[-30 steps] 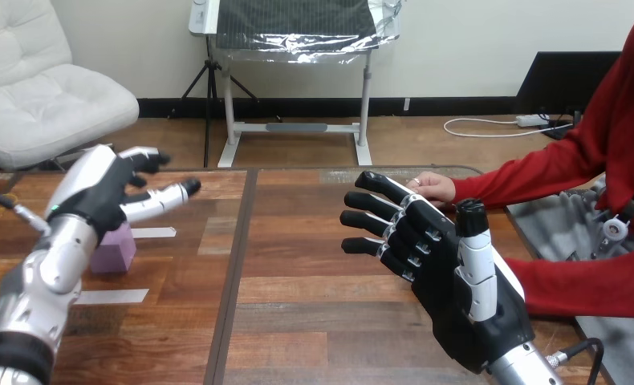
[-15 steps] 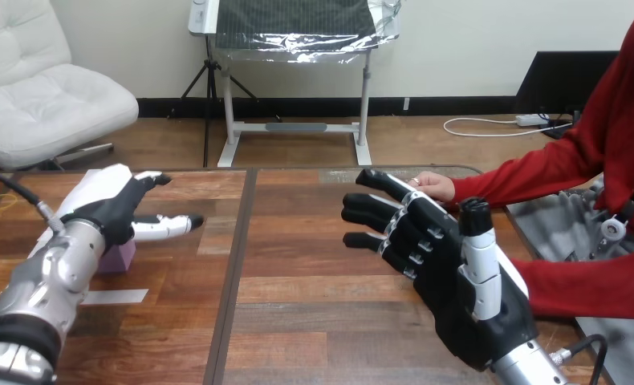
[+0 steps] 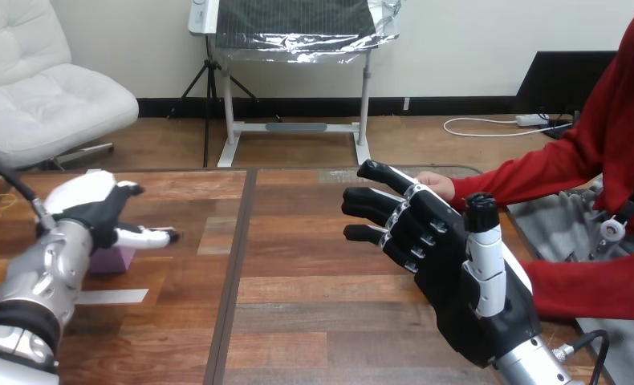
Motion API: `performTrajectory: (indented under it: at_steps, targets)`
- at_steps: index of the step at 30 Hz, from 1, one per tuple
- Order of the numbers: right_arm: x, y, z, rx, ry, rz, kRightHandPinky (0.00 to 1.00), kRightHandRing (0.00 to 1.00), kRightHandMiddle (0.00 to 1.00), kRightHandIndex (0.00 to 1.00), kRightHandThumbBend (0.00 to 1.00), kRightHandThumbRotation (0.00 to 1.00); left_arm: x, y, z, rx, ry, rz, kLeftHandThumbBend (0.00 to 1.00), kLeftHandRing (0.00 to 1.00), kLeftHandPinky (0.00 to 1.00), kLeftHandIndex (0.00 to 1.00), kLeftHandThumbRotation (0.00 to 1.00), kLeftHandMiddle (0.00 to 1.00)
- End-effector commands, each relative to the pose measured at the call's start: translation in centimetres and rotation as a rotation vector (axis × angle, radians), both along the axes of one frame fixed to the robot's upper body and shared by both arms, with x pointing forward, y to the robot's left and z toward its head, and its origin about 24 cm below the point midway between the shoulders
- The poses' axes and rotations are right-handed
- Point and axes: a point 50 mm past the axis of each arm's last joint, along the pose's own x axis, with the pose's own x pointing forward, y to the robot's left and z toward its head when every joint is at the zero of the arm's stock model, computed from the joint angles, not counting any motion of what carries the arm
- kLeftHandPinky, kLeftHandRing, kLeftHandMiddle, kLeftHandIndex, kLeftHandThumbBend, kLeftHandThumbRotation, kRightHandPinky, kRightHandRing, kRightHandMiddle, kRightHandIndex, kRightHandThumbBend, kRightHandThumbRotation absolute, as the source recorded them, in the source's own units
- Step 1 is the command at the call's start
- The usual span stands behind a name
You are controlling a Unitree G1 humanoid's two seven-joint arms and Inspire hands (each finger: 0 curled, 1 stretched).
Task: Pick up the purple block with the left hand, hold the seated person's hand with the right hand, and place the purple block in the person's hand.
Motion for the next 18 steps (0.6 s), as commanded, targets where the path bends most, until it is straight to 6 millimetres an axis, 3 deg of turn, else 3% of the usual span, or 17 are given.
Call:
performTrajectory:
  at_steps: [1, 18]
  targets:
    - [0.5, 0.2, 2.1, 0.016, -0.094, 0.013, 0.77, 0.81, 0.78, 0.85, 0.77, 1.0, 1.7, 0.4, 3.5, 0.045, -0.092, 0.011, 0.71, 0.94, 0.94, 0.91, 0.51, 0.94]
    - [0.5, 0.1, 2.1, 0.02, -0.093, 0.012, 0.75, 0.79, 0.77, 0.84, 0.8, 1.0, 1.0, 1.2, 2.4, 0.129, -0.04, 0.047, 0.69, 0.97, 1.0, 0.92, 0.51, 0.96]
